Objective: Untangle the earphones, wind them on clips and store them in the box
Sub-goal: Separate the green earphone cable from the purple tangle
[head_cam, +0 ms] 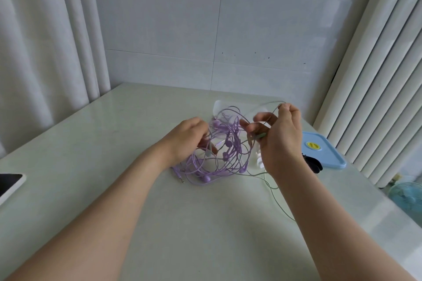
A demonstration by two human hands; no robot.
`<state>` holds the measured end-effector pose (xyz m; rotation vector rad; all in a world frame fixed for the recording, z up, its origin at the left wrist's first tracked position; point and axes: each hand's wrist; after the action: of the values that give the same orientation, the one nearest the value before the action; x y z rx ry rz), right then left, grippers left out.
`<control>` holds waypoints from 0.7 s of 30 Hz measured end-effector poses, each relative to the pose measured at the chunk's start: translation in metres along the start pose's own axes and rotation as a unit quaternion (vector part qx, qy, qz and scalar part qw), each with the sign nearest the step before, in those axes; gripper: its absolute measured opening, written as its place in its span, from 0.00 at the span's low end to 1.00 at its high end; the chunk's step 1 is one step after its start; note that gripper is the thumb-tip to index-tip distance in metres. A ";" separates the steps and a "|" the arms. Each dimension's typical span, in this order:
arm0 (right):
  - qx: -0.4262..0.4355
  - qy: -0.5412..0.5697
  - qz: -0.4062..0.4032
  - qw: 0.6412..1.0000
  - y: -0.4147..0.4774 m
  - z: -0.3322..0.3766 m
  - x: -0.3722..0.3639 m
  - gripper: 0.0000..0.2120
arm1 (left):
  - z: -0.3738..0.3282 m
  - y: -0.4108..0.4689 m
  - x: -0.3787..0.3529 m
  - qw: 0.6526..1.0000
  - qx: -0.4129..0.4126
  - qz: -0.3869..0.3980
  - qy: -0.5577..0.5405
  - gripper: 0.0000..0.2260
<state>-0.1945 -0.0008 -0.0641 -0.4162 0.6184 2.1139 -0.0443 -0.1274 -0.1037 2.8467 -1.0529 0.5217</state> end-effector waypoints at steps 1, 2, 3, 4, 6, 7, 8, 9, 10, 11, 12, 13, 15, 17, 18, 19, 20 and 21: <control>0.026 -0.044 -0.007 0.999 0.001 -0.002 0.001 0.09 | 0.001 0.001 0.001 0.999 -0.004 -0.031 -0.009 0.13; 0.052 -0.090 -0.011 0.995 0.001 -0.003 0.002 0.08 | 0.002 0.001 0.002 0.998 -0.015 -0.056 -0.006 0.14; 0.075 -0.135 -0.010 0.988 0.002 -0.005 0.003 0.08 | 0.003 0.001 0.003 0.997 -0.028 -0.071 -0.004 0.14; 0.096 -0.178 -0.006 0.979 0.002 -0.007 0.005 0.08 | 0.004 0.002 0.004 0.996 -0.041 -0.080 -0.008 0.14; 0.129 -0.239 0.004 0.962 0.001 -0.010 0.007 0.08 | 0.004 0.002 0.005 0.993 -0.056 -0.094 -0.033 0.12; 0.138 -0.253 0.009 0.957 0.001 -0.011 0.007 0.07 | 0.003 0.002 0.005 0.992 -0.061 -0.104 -0.041 0.11; 0.142 -0.260 0.016 0.955 0.000 -0.011 0.007 0.07 | 0.003 0.003 0.006 0.990 -0.064 -0.115 -0.040 0.11; 0.142 -0.267 0.023 0.953 0.000 -0.011 0.007 0.08 | 0.003 0.004 0.006 0.989 -0.065 -0.125 -0.037 0.10; 0.140 -0.281 0.033 0.949 0.001 -0.011 0.007 0.09 | 0.003 0.005 0.006 0.988 -0.061 -0.134 -0.037 0.11; 0.135 -0.303 0.049 0.942 0.001 -0.010 0.008 0.10 | 0.003 0.007 0.007 0.987 -0.052 -0.143 -0.042 0.11; 0.129 -0.330 0.071 0.933 0.002 -0.011 0.010 0.10 | 0.003 0.008 0.008 0.986 -0.040 -0.153 -0.049 0.12; 0.124 -0.365 0.096 0.918 0.003 -0.012 0.011 0.08 | 0.003 0.008 0.009 0.985 -0.030 -0.162 -0.060 0.12; 0.139 -0.457 0.133 0.868 0.006 -0.018 0.015 0.07 | 0.002 0.010 0.012 0.982 -0.013 -0.172 -0.078 0.11; 0.167 -0.538 0.157 0.811 0.010 -0.025 0.019 0.08 | 0.003 0.011 0.014 0.980 -0.007 -0.183 -0.084 0.09; 0.177 -0.557 0.169 0.793 0.012 -0.028 0.020 0.08 | 0.004 0.011 0.015 0.979 -0.010 -0.191 -0.074 0.09; 0.183 -0.572 0.181 0.779 0.013 -0.031 0.021 0.07 | 0.005 0.010 0.016 0.979 -0.014 -0.198 -0.051 0.09; 0.189 -0.583 0.193 0.766 0.014 -0.033 0.022 0.08 | 0.007 0.010 0.015 0.978 -0.017 -0.204 -0.024 0.08; 0.191 -0.594 0.205 0.754 0.014 -0.035 0.023 0.09 | 0.008 0.010 0.015 0.977 -0.020 -0.212 0.000 0.06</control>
<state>-0.2160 -0.0126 -0.1004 1.3374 0.3272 2.0414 -0.0377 -0.1459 -0.1068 2.9064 -0.4221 0.4542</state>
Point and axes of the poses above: each hand's wrist, its own y-axis towards the middle knuckle, its own x-axis out of the back of the hand, z = x × y, and after that the axes turned 12 degrees about x, right-handed
